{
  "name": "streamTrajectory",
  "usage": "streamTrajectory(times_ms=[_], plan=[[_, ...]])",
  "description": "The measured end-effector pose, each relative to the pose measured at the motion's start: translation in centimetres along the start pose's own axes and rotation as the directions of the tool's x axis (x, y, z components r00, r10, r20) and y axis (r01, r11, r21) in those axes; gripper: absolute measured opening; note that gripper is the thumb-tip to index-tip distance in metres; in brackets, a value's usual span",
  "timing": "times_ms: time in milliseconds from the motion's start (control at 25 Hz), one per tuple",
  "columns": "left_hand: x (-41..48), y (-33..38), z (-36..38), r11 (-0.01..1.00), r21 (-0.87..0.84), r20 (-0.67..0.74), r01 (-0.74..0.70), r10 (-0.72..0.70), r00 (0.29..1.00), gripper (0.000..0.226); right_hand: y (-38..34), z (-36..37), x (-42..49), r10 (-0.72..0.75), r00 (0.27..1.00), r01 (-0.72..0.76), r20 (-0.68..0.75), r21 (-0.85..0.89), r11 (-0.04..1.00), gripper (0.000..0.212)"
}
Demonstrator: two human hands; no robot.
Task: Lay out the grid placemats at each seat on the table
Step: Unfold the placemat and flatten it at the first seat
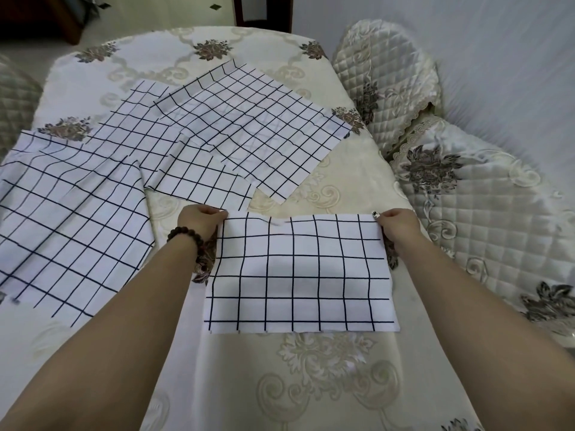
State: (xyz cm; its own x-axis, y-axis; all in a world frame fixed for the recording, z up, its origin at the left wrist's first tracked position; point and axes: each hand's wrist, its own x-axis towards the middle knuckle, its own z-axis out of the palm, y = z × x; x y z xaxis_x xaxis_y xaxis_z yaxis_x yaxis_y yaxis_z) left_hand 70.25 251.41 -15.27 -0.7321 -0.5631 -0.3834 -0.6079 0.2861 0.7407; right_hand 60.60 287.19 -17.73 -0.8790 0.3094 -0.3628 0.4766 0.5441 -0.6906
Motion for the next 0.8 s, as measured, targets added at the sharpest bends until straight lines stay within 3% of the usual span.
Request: streamTrajectory(times_ms=[160,320,400,480,560,600,680,800], plan=[[0.4,-1.0,0.0,1.000,0.017,-0.027,-0.023,0.024,0.999,0.025,0.8,0.2,0.8,-0.036,0.999,0.034,-0.033,-0.078,0.996,0.009],[0.0,-1.0,-0.2,0.999,0.008,-0.006,-0.050,0.050,0.999,0.031,0.7,-0.1,-0.1,-0.056,0.998,0.054,-0.029,-0.087,0.995,0.025],[-0.5,-1.0,-0.3,0.992,0.095,-0.049,-0.085,0.090,0.995,0.032,0.7,-0.8,-1.0,-0.056,0.998,0.054,-0.018,-0.080,0.995,0.030],[-1.8,-1.3,0.1,0.945,0.252,-0.117,-0.209,0.244,0.963,0.032,0.7,-1.1,-2.9,-0.153,0.983,0.130,-0.102,-0.202,0.971,0.036],[-3.7,-1.9,1.9,0.780,0.422,-0.041,-0.462,0.525,0.850,0.036,0.9,0.0,-5.6,-0.426,0.897,0.353,-0.123,-0.382,0.854,0.042],[-4.9,-1.9,3.3,0.665,0.490,0.071,-0.564,0.614,0.786,0.042,0.8,1.3,-7.3,-0.537,0.843,0.467,-0.039,-0.443,0.765,0.047],[-7.0,-1.9,6.4,0.508,0.556,0.307,-0.658,0.609,0.731,0.053,0.4,4.7,-10.5,-0.598,0.764,0.625,0.240,-0.502,0.598,0.055],[-7.5,-2.1,9.6,0.465,0.620,0.403,-0.632,0.503,0.765,0.059,-0.2,9.3,-12.3,-0.552,0.716,0.691,0.428,-0.545,0.474,0.058]])
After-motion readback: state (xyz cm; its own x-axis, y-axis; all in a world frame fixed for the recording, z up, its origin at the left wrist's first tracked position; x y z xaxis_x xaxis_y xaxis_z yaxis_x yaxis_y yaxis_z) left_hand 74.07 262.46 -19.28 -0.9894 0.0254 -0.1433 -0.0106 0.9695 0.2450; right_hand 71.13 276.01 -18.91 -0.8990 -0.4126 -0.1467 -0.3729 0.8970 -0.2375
